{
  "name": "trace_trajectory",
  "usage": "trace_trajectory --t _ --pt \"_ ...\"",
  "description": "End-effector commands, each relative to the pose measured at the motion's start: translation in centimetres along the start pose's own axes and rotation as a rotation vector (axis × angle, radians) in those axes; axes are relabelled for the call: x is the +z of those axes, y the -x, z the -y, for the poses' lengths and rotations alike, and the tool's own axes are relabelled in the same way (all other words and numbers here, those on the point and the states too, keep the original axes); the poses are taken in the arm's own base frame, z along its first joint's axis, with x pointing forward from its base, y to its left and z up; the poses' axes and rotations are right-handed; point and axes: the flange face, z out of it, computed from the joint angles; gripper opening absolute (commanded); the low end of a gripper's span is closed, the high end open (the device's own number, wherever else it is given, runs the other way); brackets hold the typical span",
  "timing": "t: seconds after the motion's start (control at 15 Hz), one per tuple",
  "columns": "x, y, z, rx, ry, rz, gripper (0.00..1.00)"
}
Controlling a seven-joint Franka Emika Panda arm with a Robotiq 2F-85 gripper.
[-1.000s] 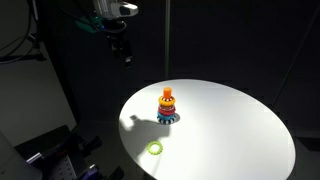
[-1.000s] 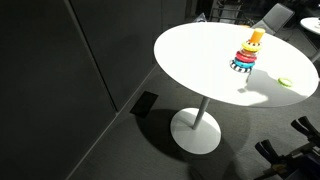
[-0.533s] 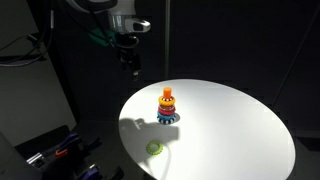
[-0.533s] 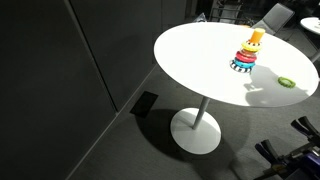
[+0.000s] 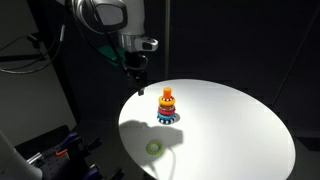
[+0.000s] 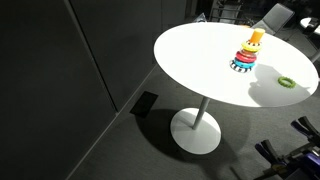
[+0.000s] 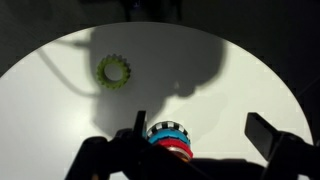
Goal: Put the yellow ring on the orange stand
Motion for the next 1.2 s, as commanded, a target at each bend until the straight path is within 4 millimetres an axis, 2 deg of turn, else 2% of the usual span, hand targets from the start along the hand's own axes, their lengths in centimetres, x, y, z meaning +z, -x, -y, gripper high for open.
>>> trace_trajectory --t 0.0,0.4,0.53,1.0,1.13 --pt "2.4 0.3 -1.6 -0.005 0.022 -0.035 1.0" --pt "6.3 0.6 -3.5 0.028 0.041 -0.008 1.0" --pt "6.4 0.6 -3.0 0.041 0.03 0.004 1.0" --pt "6.7 0.6 -3.0 0.041 0.03 0.013 1.0" --pt "7.6 -0.1 -3.6 0.072 0.041 0.019 1.0"
